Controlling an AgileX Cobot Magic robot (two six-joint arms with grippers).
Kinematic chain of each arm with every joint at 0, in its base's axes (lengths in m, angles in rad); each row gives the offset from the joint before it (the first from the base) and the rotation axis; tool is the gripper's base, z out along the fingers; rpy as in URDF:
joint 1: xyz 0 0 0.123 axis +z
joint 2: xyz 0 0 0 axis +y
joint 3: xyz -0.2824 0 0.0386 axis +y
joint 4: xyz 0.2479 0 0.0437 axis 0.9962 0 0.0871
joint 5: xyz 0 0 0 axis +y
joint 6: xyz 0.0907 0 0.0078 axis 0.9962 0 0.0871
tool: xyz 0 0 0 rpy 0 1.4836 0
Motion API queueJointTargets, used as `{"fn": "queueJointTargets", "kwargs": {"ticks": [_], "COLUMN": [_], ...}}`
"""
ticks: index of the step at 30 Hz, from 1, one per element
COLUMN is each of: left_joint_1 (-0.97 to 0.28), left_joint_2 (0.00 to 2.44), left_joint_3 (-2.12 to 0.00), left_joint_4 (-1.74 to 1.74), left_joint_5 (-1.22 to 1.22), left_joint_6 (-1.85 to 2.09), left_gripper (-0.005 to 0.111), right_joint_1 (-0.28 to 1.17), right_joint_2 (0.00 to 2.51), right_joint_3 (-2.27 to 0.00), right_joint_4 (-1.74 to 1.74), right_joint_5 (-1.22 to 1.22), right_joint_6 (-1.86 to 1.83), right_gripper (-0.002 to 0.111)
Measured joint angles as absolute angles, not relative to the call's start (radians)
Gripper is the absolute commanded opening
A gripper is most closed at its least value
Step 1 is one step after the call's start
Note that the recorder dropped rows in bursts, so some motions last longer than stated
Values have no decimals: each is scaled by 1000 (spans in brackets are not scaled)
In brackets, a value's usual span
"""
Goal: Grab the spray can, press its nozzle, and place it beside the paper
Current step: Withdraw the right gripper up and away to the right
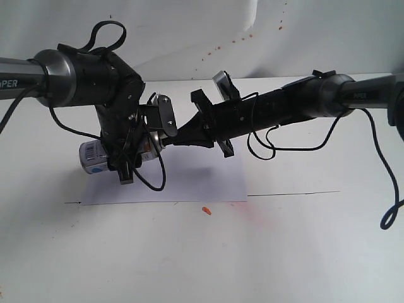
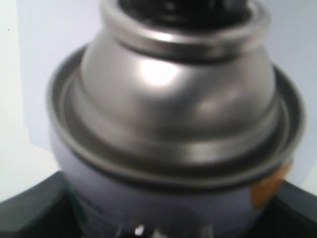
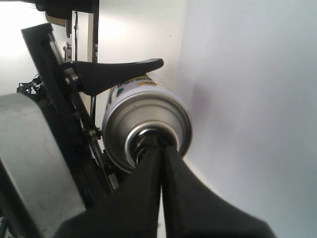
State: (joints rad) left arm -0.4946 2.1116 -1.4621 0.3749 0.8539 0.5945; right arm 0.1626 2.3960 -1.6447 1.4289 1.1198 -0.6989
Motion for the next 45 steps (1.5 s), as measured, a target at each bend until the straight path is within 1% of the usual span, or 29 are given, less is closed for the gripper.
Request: {"fn": "queueJointTargets", "kwargs": {"ticks": [27,34,40,45], "left_joint_1": [-495,-495,-495,-481], "left_joint_2": [2114,2100,2086,2080], "left_joint_3": [-1462,-1462,-1462,-1462], "left_joint_4": [375,371,371,352], "left_joint_5": [854,827,821,791], "left_joint_6": [590,571,536,448], "left_gripper": [0,0,0,0], "right_joint_1": [163,113,61,54], "right_joint_2": [2396,2346,2215,2035], "right_joint_3": [-1645,-1645,-1602,-1421], "right_joint_4": [1429,1348,1163,1025], "right_joint_5": [1120,1116,983,768], "right_joint_6": [-699,-699,-654,-664], "right_gripper": [0,0,0,0]}}
